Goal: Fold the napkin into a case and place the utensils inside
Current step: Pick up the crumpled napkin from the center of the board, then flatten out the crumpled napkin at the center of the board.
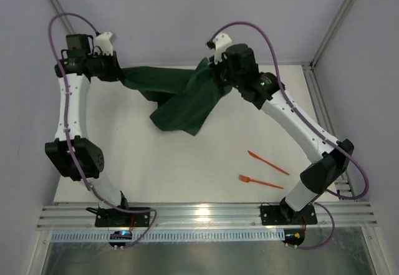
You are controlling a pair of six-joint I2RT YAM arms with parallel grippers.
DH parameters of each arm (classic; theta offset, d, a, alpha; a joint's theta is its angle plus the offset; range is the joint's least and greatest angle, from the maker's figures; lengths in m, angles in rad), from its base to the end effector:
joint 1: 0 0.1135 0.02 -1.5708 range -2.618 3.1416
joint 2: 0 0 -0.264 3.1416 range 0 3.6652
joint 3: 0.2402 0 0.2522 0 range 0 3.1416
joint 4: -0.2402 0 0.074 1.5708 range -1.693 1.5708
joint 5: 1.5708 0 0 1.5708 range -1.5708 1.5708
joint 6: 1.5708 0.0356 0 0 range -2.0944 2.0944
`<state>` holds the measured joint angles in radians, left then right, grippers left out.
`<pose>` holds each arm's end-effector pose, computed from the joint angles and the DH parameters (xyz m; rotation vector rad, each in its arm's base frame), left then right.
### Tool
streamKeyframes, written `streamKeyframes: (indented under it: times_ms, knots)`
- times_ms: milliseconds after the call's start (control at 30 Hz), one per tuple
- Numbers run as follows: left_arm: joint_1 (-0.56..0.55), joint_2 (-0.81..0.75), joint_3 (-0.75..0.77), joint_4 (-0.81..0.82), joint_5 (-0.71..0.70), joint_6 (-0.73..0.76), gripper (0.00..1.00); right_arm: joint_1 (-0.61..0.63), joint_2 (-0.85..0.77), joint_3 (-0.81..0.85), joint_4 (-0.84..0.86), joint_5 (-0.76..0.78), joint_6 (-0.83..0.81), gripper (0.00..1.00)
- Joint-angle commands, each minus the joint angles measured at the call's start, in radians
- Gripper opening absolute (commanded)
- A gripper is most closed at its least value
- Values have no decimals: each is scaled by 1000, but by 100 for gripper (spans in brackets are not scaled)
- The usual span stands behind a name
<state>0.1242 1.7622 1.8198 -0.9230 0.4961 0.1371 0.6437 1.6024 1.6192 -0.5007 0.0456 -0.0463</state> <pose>0.3788 0.0302 0.3665 0.2335 2.3414 -0.4760 0.2963 0.2203 0.3905 -0.6731 1.9573 0.3228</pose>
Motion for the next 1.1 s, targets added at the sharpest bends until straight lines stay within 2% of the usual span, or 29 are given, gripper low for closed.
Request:
streamKeyframes:
  times_ms: [0, 100, 167, 233, 267, 333, 367, 400, 433, 467, 500, 567, 667, 733, 800, 933, 1067]
  knots:
    - [9, -70, 232, -94, 36, -17, 0, -9, 56, 358, -51, 181, -115, 4]
    - [9, -41, 392, -62, -30, -74, 0, -38, 181, 586, -15, 250, -127, 4]
    - [15, -33, 421, -48, -31, -103, 0, -47, 223, 622, 22, 284, -133, 4]
    - [20, -43, 382, -59, 7, -106, 0, -45, 211, 559, 56, 307, -132, 4]
    - [20, -70, 347, -71, 24, -79, 0, -41, 173, 457, 57, 307, -110, 4]
    - [20, -118, 154, -80, 39, -38, 0, -20, 111, 296, 76, 322, -80, 4]
    - [20, -179, 69, -70, 39, -3, 0, -7, 35, 105, 106, 332, -58, 4]
    - [22, -211, -109, -56, 42, 15, 0, 19, -2, 11, 123, 338, 1, 4]
    - [20, -239, -196, -21, 48, 30, 0, 36, -42, -90, 142, 356, 40, 4]
    - [20, -266, -279, -7, 55, 59, 0, 54, -80, -287, 187, 361, 93, 4]
    - [20, -306, -418, 13, 70, 73, 0, 94, -157, -377, 214, 362, 190, 6]
    - [18, -332, -529, 19, 90, 107, 0, 141, -221, -614, 269, 379, 290, 15]
    - [-7, -354, -666, -13, 108, 192, 0, 235, -318, -798, 266, 411, 455, 33]
    - [-44, -371, -730, -33, 104, 254, 0, 260, -385, -850, 251, 399, 550, 47]
    - [-61, -385, -764, -51, 102, 280, 0, 260, -436, -892, 206, 398, 592, 53]
    - [-66, -429, -826, -68, 55, 326, 0, 257, -567, -888, 96, 485, 677, 55]
    - [-66, -464, -853, -70, 24, 338, 0, 215, -517, -807, 54, 439, 674, 59]
